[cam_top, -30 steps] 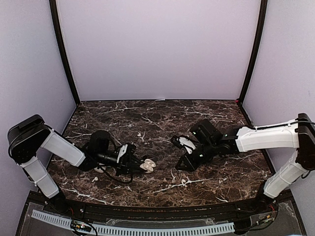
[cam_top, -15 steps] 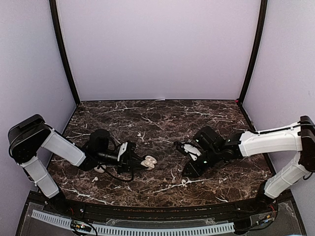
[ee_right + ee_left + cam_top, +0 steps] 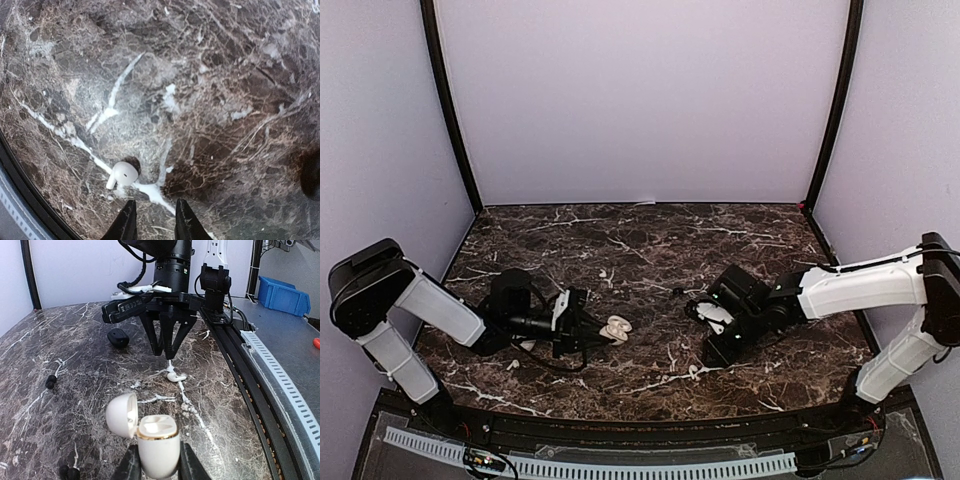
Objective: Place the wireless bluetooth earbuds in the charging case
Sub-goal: Adjust the left earbud at the center of the board.
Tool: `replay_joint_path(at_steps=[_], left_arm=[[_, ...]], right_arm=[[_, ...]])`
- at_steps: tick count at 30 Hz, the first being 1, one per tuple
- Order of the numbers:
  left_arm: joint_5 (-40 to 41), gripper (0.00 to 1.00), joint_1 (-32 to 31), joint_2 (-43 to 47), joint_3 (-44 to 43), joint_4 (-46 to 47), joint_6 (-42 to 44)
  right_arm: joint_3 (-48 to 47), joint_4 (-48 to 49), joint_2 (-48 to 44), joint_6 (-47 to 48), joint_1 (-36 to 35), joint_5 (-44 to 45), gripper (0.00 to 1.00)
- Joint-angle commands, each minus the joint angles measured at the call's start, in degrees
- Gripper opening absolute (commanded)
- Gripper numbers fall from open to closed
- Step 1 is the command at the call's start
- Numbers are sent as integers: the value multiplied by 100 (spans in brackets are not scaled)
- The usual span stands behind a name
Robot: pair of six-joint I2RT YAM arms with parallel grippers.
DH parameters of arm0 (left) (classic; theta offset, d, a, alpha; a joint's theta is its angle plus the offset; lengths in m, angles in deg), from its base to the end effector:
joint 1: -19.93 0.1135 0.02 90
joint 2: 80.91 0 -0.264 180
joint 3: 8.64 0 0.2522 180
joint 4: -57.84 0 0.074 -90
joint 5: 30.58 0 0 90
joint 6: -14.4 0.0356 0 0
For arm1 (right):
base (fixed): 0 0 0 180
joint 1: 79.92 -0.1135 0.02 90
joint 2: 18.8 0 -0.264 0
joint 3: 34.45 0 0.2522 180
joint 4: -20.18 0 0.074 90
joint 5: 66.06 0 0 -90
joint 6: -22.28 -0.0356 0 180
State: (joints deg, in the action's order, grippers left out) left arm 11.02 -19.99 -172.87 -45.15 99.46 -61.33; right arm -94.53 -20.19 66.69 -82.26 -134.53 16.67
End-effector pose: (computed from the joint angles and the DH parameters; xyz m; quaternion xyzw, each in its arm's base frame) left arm 0.1876 -0.1917 0.1463 0.5521 0.5240 -0.4395 0.4770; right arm 0.1538 0.2243 0.1688 -0.3468 0.9122 0.1699 0.1372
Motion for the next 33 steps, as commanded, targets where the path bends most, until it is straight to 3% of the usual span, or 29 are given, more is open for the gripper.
replay_joint_path(at_steps=[1,3,7,20,33], left_arm=[[191,13,43,228,112,371,-312],[396,13,52,256,141,454,-351],[402,13,63,283,131,441,-342],[412,13,63,400,215,350,-239],[463,13,94,510,232,212,-121]], right_arm=[[155,-83,-302,-637,-267,200,25],[239,-73,-436,-970,-360,238,20],[443,-66,-641,-1436,-510,320,0],[426,277,-39,-1639,-836,440,0],[-256,573,996,-1508,-1220,643,0]])
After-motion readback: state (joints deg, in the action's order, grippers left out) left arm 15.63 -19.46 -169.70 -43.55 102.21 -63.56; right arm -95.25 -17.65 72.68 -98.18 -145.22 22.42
